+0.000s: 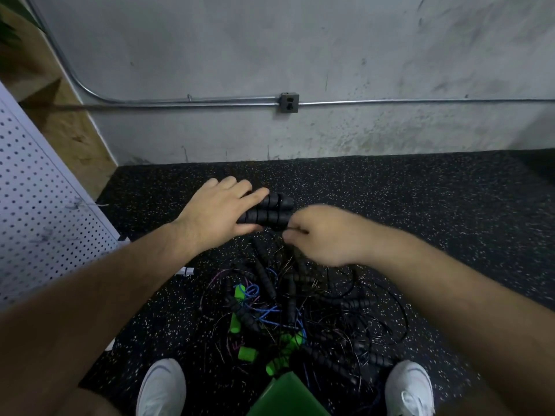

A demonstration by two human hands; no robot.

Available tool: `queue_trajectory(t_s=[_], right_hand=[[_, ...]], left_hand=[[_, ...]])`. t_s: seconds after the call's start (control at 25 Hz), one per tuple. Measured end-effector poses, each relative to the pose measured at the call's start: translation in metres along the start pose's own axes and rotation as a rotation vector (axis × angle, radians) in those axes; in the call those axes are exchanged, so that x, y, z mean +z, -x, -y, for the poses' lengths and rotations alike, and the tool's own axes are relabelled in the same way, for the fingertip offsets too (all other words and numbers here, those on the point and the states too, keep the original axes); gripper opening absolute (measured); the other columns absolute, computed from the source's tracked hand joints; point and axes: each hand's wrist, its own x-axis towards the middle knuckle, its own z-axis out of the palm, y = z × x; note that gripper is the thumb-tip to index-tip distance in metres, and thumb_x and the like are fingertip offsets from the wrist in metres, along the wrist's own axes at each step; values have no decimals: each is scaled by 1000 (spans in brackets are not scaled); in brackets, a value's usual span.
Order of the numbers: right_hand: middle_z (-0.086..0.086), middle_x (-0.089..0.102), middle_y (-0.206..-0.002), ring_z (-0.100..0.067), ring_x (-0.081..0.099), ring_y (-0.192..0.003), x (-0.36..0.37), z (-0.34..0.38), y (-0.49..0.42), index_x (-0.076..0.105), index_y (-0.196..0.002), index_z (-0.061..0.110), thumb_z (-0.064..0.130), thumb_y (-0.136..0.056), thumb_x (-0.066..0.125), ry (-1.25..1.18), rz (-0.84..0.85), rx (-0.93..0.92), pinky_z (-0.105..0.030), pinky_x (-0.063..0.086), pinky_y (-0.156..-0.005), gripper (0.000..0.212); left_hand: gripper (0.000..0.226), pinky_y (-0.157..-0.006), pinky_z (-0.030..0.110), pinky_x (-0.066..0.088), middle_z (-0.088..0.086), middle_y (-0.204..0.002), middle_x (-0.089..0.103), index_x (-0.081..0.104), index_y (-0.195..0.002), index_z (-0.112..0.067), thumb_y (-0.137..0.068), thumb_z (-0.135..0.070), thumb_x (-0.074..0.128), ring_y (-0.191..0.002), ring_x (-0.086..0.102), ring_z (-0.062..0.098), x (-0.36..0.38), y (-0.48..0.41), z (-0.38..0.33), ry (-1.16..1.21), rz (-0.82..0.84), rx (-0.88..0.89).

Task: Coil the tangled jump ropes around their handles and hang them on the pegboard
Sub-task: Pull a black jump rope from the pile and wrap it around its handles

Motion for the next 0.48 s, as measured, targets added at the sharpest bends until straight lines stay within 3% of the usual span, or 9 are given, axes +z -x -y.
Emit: queue_trajectory(t_s=[0.08, 0.2, 0.28, 0.36, 0.44, 0.48], right_hand=[[9, 64, -82, -13, 60, -75, -15, -10, -1, 67, -92, 27, 42, -102, 49, 162, -188, -62, -29, 47, -64, 26], [15, 71, -92, -7, 62, -85, -15, -46, -12, 72, -100, 34, 44, -97, 58, 33, -305, -106, -31, 51, -76, 17], [14, 73, -93, -6, 66, -88, -2, -70, -21, 74, -99, 30, 36, -96, 63, -270, -298, -116, -32, 53, -82, 13], [1, 74, -96, -17, 67, -90, 16, -75, -26, 72, -99, 17, 22, -100, 58, -702, -279, -78, -35, 53, -88, 15], [-11, 66, -84, -27, 57, -78, 38, -63, -25, 64, -94, 9, 9, -104, 48, -1017, -179, 15, -36, 49, -79, 19], [-8, 58, -75, -24, 50, -71, 48, -52, -21, 59, -88, 9, 9, -105, 42, -1039, -127, 59, -34, 46, -71, 24]], left_hand=[[74, -81, 37, 46, -4, -116, 59, 45, -146, -27, -86, -72, 46, -101, 55, 20, 0, 4, -4, 54, 30, 95], [72, -86, 35, 47, -11, -114, 57, 43, -144, -32, -88, -77, 40, -100, 53, 14, -10, 5, -18, 220, 39, 222], [72, -89, 35, 47, -13, -114, 56, 42, -145, -34, -87, -78, 40, -101, 52, 12, -20, 5, -27, 349, 15, 202], [73, -92, 38, 48, -12, -114, 55, 43, -145, -33, -87, -77, 44, -101, 52, 12, -30, 4, -32, 427, -38, 139], [73, -93, 40, 50, -12, -114, 55, 43, -145, -32, -86, -76, 46, -101, 53, 13, -35, 3, -31, 455, -91, 78], [73, -93, 41, 50, -11, -114, 56, 43, -145, -31, -86, -75, 47, -101, 53, 14, -36, 2, -30, 443, -108, 53]])
